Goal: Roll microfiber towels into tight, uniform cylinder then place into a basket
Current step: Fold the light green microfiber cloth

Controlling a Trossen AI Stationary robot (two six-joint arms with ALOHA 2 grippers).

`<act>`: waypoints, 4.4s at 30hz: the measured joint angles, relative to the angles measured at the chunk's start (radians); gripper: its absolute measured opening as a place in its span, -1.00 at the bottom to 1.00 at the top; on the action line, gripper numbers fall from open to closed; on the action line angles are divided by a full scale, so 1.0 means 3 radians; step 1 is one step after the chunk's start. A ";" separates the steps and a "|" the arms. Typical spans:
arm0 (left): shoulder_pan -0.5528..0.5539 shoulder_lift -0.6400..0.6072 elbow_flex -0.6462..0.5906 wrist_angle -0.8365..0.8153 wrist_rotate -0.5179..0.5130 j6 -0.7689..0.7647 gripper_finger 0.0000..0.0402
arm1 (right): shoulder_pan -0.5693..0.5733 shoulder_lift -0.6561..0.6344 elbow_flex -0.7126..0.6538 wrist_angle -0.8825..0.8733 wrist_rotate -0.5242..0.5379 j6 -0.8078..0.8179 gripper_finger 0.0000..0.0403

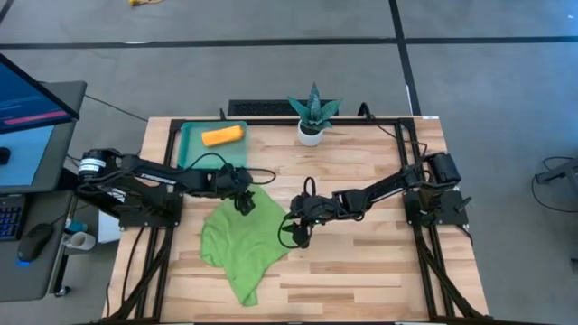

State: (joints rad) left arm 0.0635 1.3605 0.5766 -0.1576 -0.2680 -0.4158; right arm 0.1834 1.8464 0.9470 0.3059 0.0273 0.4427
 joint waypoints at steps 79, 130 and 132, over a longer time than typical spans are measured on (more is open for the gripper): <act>-0.1757 0.0588 0.0254 -0.0515 -0.0144 -0.2652 -0.11 | 0.1063 -0.0273 0.0050 -0.2444 0.0524 0.1925 -0.86; -0.1712 0.0593 0.0916 -0.1535 -0.0109 -0.1010 -1.00 | -0.0575 -0.0286 0.0063 -0.1239 0.0598 -0.1770 -0.17; -0.1712 0.0593 0.0916 -0.1538 -0.0109 -0.1011 -1.00 | -0.0605 -0.0215 0.0064 -0.1251 0.0598 -0.1771 -0.15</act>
State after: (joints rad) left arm -0.4500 1.5383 0.8513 -0.6189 -0.3008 -0.7193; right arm 0.0018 1.7818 0.9661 -0.0695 0.2066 -0.0887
